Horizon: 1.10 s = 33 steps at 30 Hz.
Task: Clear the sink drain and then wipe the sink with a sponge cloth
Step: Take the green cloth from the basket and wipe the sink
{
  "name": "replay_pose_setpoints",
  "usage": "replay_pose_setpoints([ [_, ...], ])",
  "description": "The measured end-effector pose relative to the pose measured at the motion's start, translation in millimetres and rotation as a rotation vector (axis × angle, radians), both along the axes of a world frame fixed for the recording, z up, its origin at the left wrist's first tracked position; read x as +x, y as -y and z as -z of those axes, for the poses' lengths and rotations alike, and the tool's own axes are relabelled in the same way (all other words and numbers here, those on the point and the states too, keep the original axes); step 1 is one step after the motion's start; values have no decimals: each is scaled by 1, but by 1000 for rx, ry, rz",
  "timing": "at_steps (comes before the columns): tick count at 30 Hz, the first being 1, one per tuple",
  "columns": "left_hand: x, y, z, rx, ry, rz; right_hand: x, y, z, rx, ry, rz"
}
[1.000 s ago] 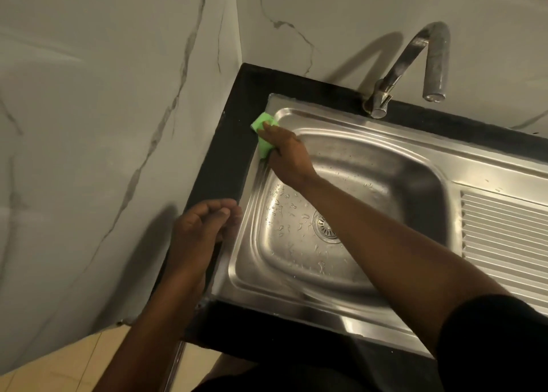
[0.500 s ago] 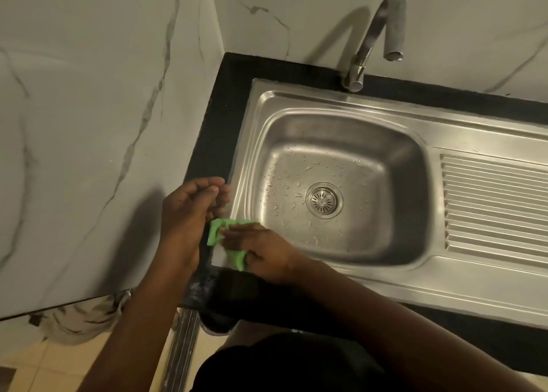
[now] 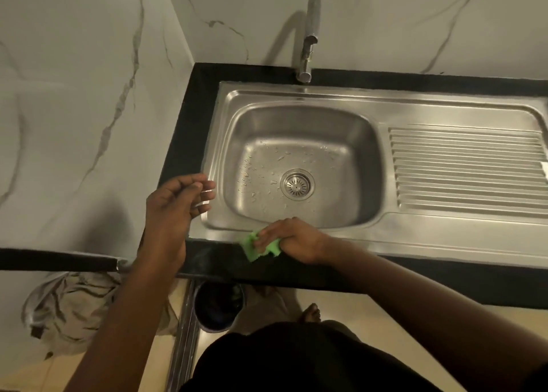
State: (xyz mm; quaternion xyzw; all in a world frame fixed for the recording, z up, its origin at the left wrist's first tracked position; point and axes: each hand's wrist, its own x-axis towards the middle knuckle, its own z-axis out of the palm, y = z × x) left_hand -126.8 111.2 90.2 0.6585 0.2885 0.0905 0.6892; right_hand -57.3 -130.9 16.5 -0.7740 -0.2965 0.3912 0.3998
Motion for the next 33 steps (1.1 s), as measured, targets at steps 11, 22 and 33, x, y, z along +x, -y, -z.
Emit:
replay_pose_setpoints([
  [11,-16,41,-14,10,0,101,2,184,-18,-10,-125,425],
  [22,-17,60,-17,-3,25,156,37,282,-69,-221,32,739],
  [33,6,61,-14,-10,2,232,-38,201,0,-605,427,738],
])
